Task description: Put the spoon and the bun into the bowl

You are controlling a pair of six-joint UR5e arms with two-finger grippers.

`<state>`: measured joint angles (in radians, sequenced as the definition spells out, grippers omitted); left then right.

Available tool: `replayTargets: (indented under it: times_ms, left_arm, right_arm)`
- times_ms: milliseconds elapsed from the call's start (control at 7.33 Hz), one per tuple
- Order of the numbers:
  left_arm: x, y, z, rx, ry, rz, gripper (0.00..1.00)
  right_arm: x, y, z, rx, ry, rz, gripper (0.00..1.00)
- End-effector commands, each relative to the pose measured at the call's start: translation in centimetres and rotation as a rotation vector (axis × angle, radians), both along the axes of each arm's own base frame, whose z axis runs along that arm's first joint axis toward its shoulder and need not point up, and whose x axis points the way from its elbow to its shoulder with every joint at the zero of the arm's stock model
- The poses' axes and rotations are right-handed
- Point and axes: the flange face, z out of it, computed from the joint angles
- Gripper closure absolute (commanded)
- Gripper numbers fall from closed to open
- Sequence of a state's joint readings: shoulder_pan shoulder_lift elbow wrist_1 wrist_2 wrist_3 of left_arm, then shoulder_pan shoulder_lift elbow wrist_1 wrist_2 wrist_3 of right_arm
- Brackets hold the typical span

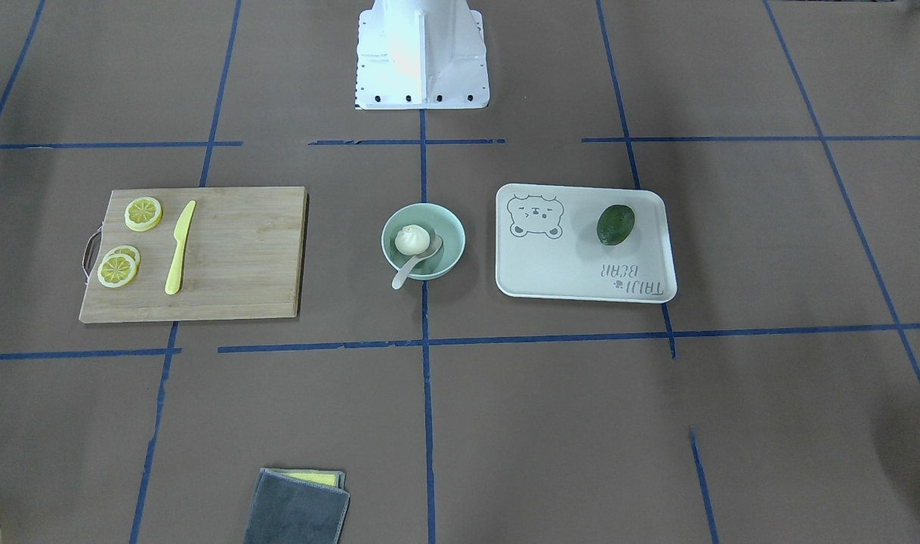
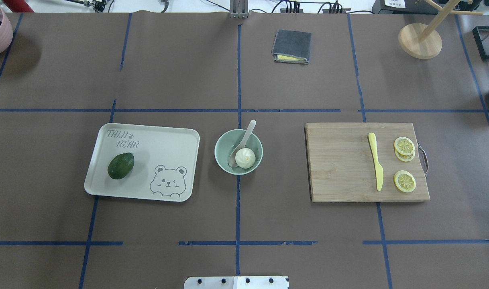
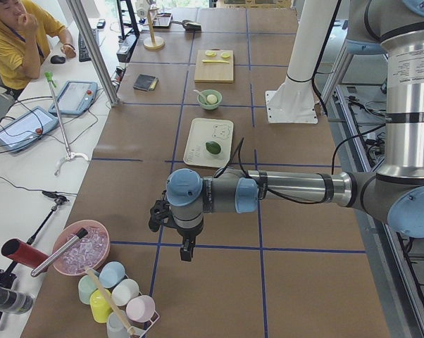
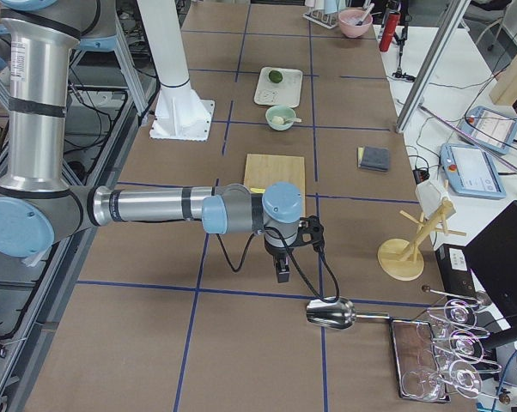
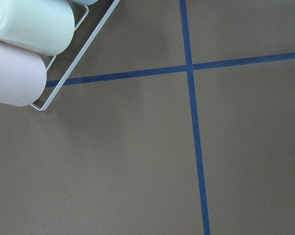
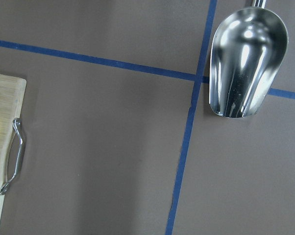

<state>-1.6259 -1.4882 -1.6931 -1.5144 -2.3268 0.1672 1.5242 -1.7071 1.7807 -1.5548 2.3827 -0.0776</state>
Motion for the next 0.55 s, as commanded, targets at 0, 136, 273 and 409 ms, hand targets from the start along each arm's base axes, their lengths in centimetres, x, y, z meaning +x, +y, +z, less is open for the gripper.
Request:
replayTargets:
  times_ms: [0, 136, 273, 409]
  left_arm:
    - [0.05, -0.33, -0.47, 0.013, 0.000, 0.002, 0.00]
    - [0.02, -0.65, -0.77, 0.022, -0.002, 0.002, 0.00]
    - [0.02, -0.66, -0.85, 0.025, -0.003, 0.004, 0.00]
    - [0.00, -0.95, -1.07, 0.031, -0.003, 0.004, 0.00]
  right_arm:
    - [0.02, 0.10, -0.93, -0.016, 0.000, -0.002, 0.00]
    - [0.01, -0.04, -0.96, -0.022, 0.000, -0.002, 0.00]
    - [-0.05, -0.05, -0.89, -0.024, 0.000, -0.004, 0.00]
    - [0.02, 0.15, -0.70, -0.027, 0.000, -0.002, 0.00]
